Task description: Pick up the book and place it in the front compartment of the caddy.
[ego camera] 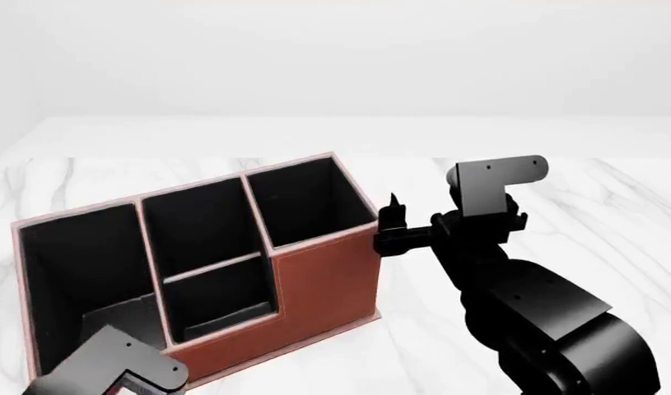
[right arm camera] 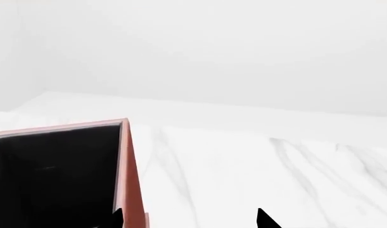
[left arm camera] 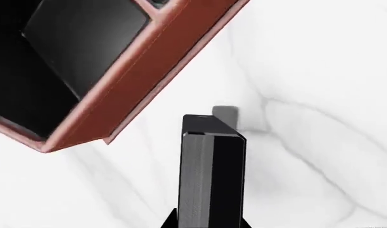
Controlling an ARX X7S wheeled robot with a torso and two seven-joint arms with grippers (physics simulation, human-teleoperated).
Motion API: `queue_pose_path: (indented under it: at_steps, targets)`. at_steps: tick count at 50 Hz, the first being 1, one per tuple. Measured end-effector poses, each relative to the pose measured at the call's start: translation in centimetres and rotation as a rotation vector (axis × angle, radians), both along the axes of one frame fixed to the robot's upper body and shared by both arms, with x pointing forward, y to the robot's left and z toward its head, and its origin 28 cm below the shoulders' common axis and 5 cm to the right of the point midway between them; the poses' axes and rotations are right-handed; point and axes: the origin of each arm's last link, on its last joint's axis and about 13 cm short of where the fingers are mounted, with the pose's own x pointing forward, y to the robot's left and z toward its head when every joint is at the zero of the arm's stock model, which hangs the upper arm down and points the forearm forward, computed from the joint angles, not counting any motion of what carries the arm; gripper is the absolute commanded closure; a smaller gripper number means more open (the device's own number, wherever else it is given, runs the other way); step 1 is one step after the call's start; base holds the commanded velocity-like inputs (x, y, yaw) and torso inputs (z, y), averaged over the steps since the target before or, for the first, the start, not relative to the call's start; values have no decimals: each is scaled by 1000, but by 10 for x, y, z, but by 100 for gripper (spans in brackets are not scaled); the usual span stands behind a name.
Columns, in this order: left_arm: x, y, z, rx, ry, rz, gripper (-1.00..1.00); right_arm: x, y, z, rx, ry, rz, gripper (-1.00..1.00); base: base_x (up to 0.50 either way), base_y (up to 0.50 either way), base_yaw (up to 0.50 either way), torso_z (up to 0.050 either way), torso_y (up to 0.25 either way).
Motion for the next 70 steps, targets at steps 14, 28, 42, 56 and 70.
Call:
queue_pose_path:
  at_steps: [14,28,42,56,70]
  targets:
    - [11,-7,43,23,-46,-194,100,1,1,1,-2,0,0,-100,0,0,0,0,0]
    - [27,-15,98,75,-169,-365,100,1,2,2,0,-1,3,-100,0,0,0,0,1]
    - [47,-26,144,162,-313,-483,100,5,1,2,3,3,-3,-100,0,0,0,0,1]
    - [85,-28,169,292,-390,-560,100,8,1,0,3,11,-9,-100,0,0,0,0,1]
    - [121,-26,193,367,-385,-583,100,13,2,-4,-4,21,-15,-100,0,0,0,0,1]
